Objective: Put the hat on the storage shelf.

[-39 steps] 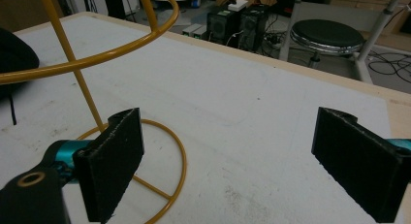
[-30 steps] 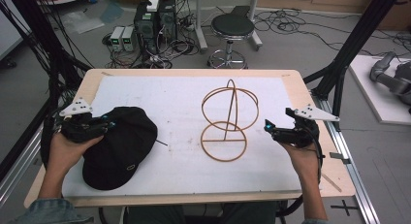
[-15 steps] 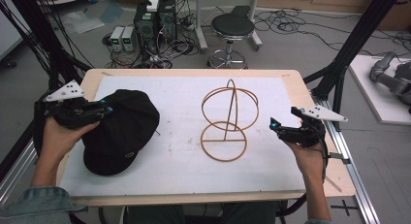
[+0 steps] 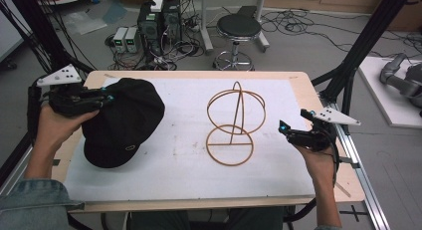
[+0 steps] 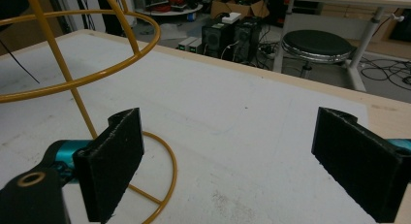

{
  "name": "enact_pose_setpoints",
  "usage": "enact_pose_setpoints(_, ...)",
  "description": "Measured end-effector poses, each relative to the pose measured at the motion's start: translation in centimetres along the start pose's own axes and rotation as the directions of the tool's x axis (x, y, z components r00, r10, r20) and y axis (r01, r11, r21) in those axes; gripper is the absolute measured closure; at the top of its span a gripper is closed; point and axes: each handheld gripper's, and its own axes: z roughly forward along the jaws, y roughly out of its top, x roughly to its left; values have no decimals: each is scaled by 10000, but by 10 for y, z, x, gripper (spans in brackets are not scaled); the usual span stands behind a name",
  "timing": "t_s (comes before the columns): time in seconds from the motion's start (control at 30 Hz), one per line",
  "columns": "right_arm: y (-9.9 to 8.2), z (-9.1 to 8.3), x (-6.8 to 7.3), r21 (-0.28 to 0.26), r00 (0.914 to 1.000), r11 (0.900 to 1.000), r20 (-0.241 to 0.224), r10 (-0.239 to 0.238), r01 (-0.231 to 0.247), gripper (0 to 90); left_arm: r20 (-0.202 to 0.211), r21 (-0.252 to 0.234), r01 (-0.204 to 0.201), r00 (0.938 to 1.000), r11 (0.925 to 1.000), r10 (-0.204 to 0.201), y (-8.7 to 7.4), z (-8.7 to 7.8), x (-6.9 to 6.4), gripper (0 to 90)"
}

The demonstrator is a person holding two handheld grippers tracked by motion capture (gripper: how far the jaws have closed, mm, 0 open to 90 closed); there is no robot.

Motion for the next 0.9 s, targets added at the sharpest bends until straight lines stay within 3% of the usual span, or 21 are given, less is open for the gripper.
enact_pose_setpoints(0.1,0,0,-1,-11,10000,10000,-27,13,-13,111,145,-92,-184,9997,9998,185,12,1,2,794)
enact_pose_setpoints(0.4,0,-3,-3,-72,9999,9999,12,141,-141,112,822,-1073,-412,9954,9934,501,42,-3,8,793)
enact_pose_setpoints(0.6,0,-3,-3,-89,9999,9998,-7,151,-151,111,1077,-1646,-507,9918,9851,690,57,-5,4,793)
enact_pose_setpoints(0.7,0,-4,-4,-102,9999,9998,-9,154,-154,112,1369,-2113,-418,9880,9765,719,66,-6,0,793)
enact_pose_setpoints(0.9,1,-6,-4,-148,9998,9997,16,194,-193,111,1792,-2422,-459,9796,9691,912,83,-1,-9,793)
